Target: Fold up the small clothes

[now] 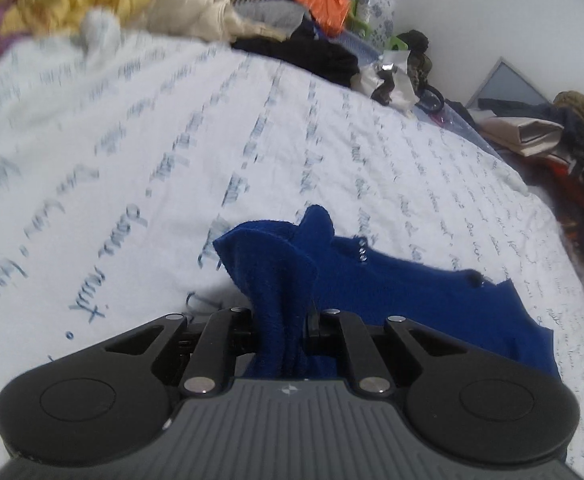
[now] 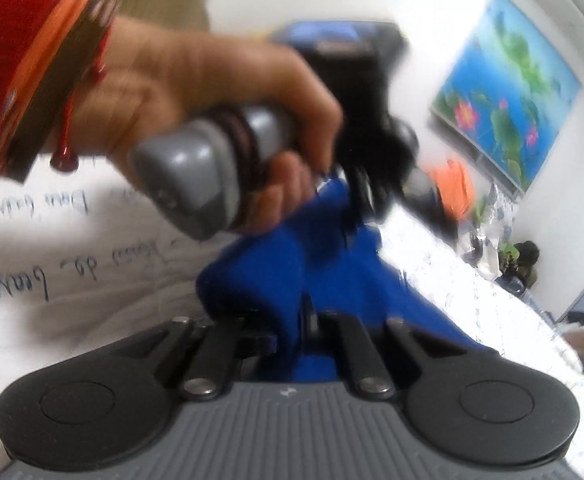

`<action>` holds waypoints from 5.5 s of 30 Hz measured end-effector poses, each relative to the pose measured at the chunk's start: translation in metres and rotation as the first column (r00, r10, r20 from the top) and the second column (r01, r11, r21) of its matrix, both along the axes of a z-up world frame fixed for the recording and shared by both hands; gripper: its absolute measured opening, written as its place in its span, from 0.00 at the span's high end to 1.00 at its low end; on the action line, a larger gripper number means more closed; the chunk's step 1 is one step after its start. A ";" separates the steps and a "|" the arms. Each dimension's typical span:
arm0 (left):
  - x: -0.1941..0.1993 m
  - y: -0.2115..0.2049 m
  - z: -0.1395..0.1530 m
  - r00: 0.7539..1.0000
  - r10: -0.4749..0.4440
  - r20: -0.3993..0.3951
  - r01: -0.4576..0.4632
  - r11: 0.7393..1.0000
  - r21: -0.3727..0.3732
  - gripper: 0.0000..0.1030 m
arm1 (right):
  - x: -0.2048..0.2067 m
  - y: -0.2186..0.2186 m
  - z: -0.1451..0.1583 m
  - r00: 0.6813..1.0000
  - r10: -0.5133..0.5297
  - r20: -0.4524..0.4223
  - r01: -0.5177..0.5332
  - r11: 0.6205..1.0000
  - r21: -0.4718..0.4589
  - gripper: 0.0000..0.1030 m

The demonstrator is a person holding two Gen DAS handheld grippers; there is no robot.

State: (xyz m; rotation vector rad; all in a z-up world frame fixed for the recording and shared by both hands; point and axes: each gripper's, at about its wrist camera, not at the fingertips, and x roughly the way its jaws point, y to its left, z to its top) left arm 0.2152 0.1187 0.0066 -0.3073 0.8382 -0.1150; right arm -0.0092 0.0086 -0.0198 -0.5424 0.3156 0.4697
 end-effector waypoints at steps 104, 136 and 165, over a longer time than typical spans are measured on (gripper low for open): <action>-0.042 -0.309 0.018 0.880 -0.406 0.245 0.256 0.841 0.476 0.00 | 0.009 -0.355 -0.015 0.774 -0.265 -0.576 0.630 0.423 0.651 0.80; -0.146 -0.153 -0.067 0.890 -0.360 0.279 0.193 0.852 0.486 0.00 | 0.035 -0.362 -0.013 0.757 -0.162 -0.633 0.649 0.299 0.700 0.95; -0.046 -0.131 -0.097 0.928 -0.369 0.056 0.346 0.795 -0.499 0.07 | 0.076 -0.379 -0.031 0.784 -0.042 -0.619 0.558 0.485 0.673 0.31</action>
